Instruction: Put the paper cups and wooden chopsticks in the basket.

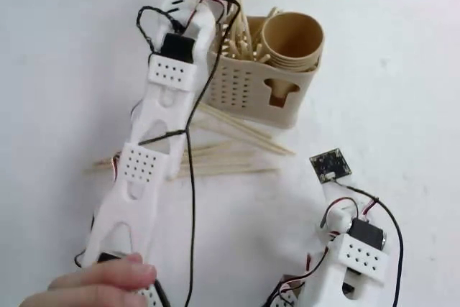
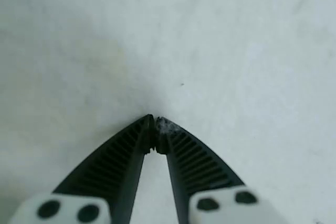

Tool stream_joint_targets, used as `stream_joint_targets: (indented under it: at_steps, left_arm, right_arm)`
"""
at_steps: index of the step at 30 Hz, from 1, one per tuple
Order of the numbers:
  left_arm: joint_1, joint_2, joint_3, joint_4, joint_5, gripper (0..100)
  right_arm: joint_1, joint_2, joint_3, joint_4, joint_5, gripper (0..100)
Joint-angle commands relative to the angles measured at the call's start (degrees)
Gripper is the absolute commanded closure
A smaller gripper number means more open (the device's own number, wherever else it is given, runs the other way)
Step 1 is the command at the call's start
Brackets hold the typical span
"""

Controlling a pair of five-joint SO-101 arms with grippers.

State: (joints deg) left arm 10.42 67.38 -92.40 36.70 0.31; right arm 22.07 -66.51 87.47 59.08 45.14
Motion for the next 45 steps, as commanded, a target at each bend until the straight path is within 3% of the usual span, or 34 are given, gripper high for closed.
stream_joint_targets:
  at_steps: [1, 9, 17, 22, 26, 30, 32, 34, 37, 41, 45]
  left_arm:
    - [1.3, -8.1, -2.6, 1.8, -0.4, 97]
    - [4.1, -12.3, -2.8, 6.4, -0.4, 97]
    - [-0.4, -16.6, 0.5, 10.8, 5.5, 97]
    - [-3.7, -18.8, 0.7, 11.6, 5.5, 97]
    - [-9.0, -23.7, 1.0, 24.4, 4.6, 97]
    - [-11.6, -28.7, 0.8, 44.8, -8.9, 97]
    - [-11.5, -29.8, 1.2, 48.2, -15.5, 97]
    - [-10.0, -29.8, 1.2, 49.2, -16.0, 97]
    - [-6.7, -29.8, 1.2, 45.1, -10.0, 97]
    - [-1.5, -27.3, 4.4, 28.0, 0.7, 97]
    - [2.8, -22.5, 10.6, 13.5, 2.8, 97]
  right_arm:
    - [0.1, -0.5, -0.2, -0.8, 0.2, 98.1]
    - [0.1, -0.5, -0.2, -0.8, 0.2, 98.1]
    - [0.1, -0.5, -0.2, -0.8, 0.2, 98.1]
    - [0.1, -0.5, -0.2, -0.8, 0.2, 98.1]
    - [0.1, -0.5, -0.2, -0.8, 0.2, 98.1]
    - [0.1, -0.5, -0.2, -0.8, 0.2, 98.1]
    - [0.1, -0.5, -0.2, -0.8, 0.2, 98.1]
    - [0.1, -0.5, -0.2, -0.8, 0.2, 98.1]
    - [0.1, -0.5, -0.2, -0.8, 0.1, 98.1]
    - [0.1, -0.5, -0.2, -0.8, 0.1, 98.1]
    - [0.1, -0.5, -0.2, -0.8, 0.4, 98.1]
